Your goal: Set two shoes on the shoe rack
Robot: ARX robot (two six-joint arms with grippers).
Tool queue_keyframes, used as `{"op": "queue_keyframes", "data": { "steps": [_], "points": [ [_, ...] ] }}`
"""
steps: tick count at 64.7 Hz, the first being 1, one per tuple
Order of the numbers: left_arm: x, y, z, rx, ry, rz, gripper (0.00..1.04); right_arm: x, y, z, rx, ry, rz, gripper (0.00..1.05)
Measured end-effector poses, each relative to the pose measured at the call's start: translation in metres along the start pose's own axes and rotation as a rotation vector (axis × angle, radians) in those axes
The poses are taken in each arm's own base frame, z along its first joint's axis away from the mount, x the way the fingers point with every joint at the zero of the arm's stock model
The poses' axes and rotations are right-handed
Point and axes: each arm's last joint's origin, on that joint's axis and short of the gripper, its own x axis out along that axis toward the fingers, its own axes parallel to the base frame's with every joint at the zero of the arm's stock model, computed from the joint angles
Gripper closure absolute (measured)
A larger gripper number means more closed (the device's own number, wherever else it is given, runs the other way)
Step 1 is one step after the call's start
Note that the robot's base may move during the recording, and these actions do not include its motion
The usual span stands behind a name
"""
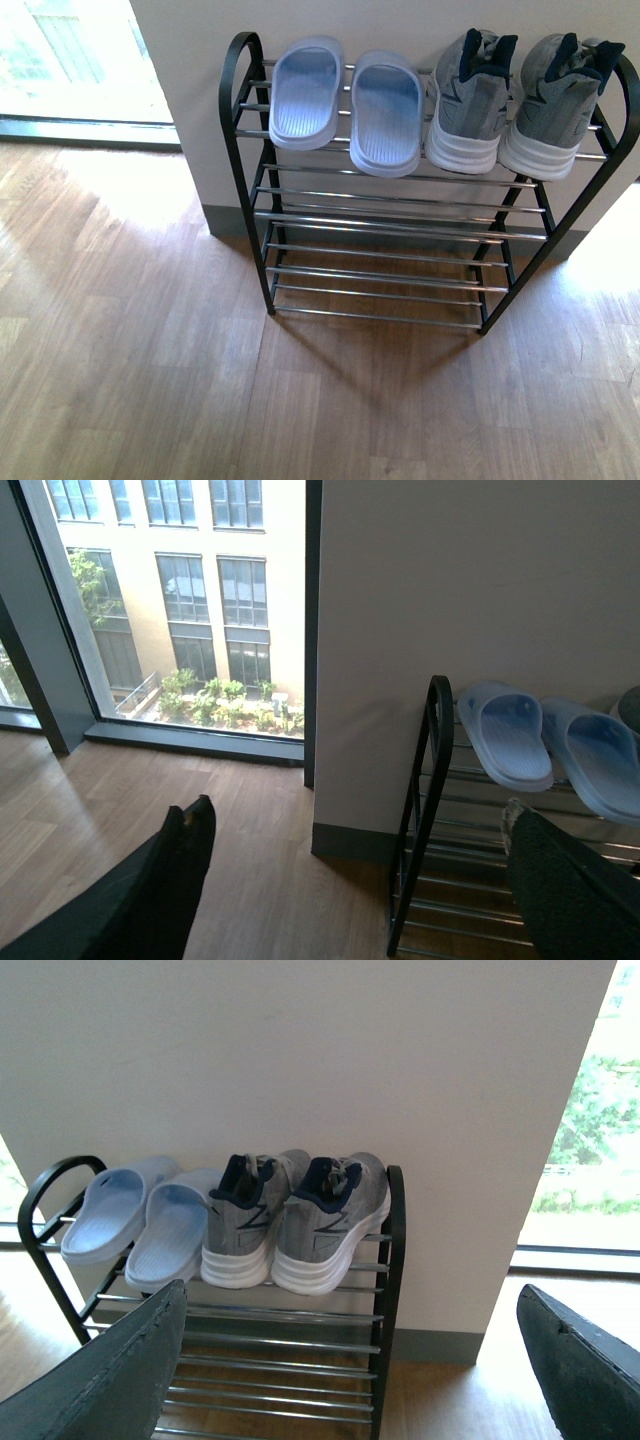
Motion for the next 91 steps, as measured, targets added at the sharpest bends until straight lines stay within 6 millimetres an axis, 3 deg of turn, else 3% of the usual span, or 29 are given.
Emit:
{"op": "queue_keyframes", "data": {
  "steps": [4,91],
  "points": [
    [0.0,0.0,0.0,0.002,0.0,0.0,0.08,0.0,0.0,0.0,0.0,0.0,0.0,0.09],
    [0.0,0.0,0.0,0.002,0.0,0.0,0.09,-0.0001,0.0,0.0001,0.0,-0.002,0.0,0.09]
  ]
}}
